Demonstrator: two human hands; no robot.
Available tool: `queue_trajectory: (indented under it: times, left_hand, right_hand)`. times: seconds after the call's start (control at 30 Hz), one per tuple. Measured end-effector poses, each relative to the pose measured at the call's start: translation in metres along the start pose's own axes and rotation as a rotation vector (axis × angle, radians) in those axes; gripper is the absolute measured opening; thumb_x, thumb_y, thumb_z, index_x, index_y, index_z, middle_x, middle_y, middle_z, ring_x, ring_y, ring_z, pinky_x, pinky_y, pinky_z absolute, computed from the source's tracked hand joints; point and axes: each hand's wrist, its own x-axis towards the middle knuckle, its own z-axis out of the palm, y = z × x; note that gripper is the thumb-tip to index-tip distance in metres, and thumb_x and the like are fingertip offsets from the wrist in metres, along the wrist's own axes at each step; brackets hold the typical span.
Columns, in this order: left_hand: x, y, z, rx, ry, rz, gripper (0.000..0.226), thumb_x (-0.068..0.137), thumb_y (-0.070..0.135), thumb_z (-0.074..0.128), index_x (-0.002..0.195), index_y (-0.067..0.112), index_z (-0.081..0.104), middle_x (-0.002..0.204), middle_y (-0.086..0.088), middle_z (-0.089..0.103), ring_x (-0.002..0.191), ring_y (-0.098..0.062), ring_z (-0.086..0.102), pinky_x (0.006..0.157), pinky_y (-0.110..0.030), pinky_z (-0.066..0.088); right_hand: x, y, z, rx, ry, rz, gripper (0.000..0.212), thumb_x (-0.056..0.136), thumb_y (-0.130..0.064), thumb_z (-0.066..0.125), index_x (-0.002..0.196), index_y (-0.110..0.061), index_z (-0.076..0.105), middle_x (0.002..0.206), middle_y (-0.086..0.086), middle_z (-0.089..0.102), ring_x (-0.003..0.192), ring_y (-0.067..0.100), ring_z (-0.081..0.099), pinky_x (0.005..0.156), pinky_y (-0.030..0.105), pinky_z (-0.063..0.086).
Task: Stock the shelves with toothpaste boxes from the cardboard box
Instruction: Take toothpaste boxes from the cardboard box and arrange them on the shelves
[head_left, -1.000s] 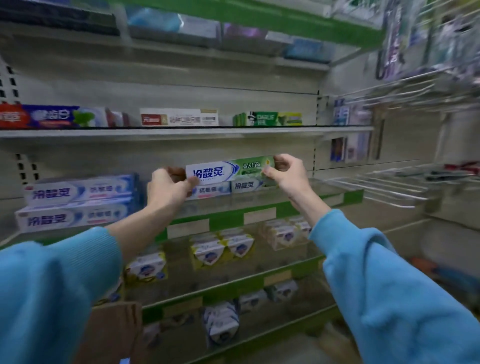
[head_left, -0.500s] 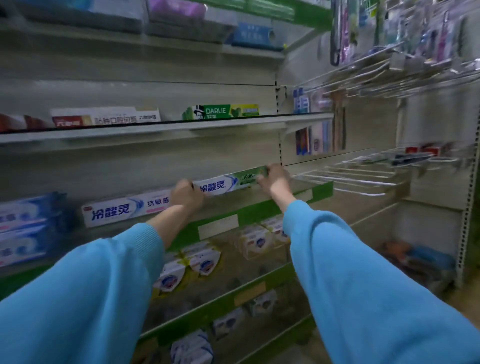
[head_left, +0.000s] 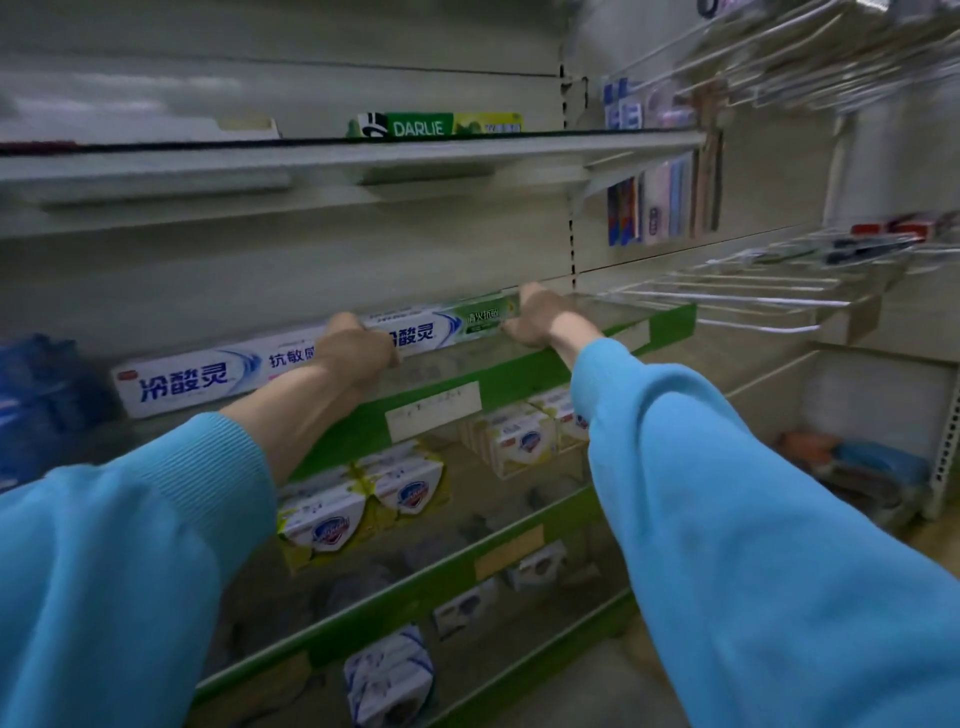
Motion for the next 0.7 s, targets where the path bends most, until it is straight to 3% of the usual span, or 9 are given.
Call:
queue_trajectory:
  times: [0.17, 0.37, 0.43, 0.6, 0.7]
  left_hand:
    - [-0.002, 0.001, -0.001, 0.005, -0.020, 0.011, 0.024, 0.084, 0.000, 0.067, 0.106, 0.001, 0.058, 0.100, -0.018, 0.058, 0.086, -0.030, 0.053, 0.065, -0.037, 0.045]
    - [-0.008, 0.003, 0.000, 0.019, -0.008, 0.013, 0.023, 0.085, 0.001, 0.066, 0.107, 0.000, 0.059, 0.103, -0.017, 0.060, 0.092, -0.031, 0.056, 0.069, -0.038, 0.046]
    - [-0.008, 0.002, -0.002, 0.012, 0.027, 0.017, 0.024, 0.084, 0.002, 0.066, 0.107, -0.001, 0.062, 0.106, -0.019, 0.063, 0.096, -0.034, 0.060, 0.076, -0.041, 0.051]
    - [-0.019, 0.005, -0.005, -0.050, 0.125, 0.027, 0.022, 0.091, 0.007, 0.061, 0.112, 0.005, 0.066, 0.108, -0.013, 0.069, 0.084, -0.023, 0.061, 0.083, -0.040, 0.055]
    - [-0.033, 0.007, -0.013, -0.135, 0.198, 0.098, 0.034, 0.096, 0.005, 0.058, 0.130, 0.007, 0.065, 0.131, -0.011, 0.065, 0.114, -0.027, 0.062, 0.104, -0.042, 0.050]
  right_hand:
    - [0.003, 0.001, 0.001, 0.016, -0.031, -0.001, 0.034, 0.096, -0.022, 0.052, 0.129, -0.012, 0.049, 0.129, 0.012, 0.058, 0.113, 0.032, 0.058, 0.100, 0.048, 0.049]
    - [0.002, 0.003, 0.005, -0.025, -0.015, -0.002, 0.035, 0.096, -0.025, 0.051, 0.129, -0.014, 0.048, 0.126, 0.011, 0.060, 0.111, 0.032, 0.059, 0.097, 0.049, 0.050]
    - [0.001, 0.003, 0.006, -0.047, 0.022, 0.004, 0.032, 0.096, -0.028, 0.052, 0.125, -0.015, 0.049, 0.121, 0.010, 0.062, 0.106, 0.031, 0.061, 0.094, 0.048, 0.051]
    - [-0.009, 0.003, 0.006, -0.054, 0.111, 0.004, 0.029, 0.096, -0.035, 0.052, 0.118, -0.016, 0.050, 0.103, 0.007, 0.064, 0.092, 0.028, 0.063, 0.087, 0.045, 0.054]
    - [-0.017, 0.001, 0.002, -0.039, 0.142, 0.005, 0.030, 0.095, -0.041, 0.053, 0.114, -0.017, 0.051, 0.101, 0.006, 0.064, 0.091, 0.027, 0.064, 0.086, 0.045, 0.054]
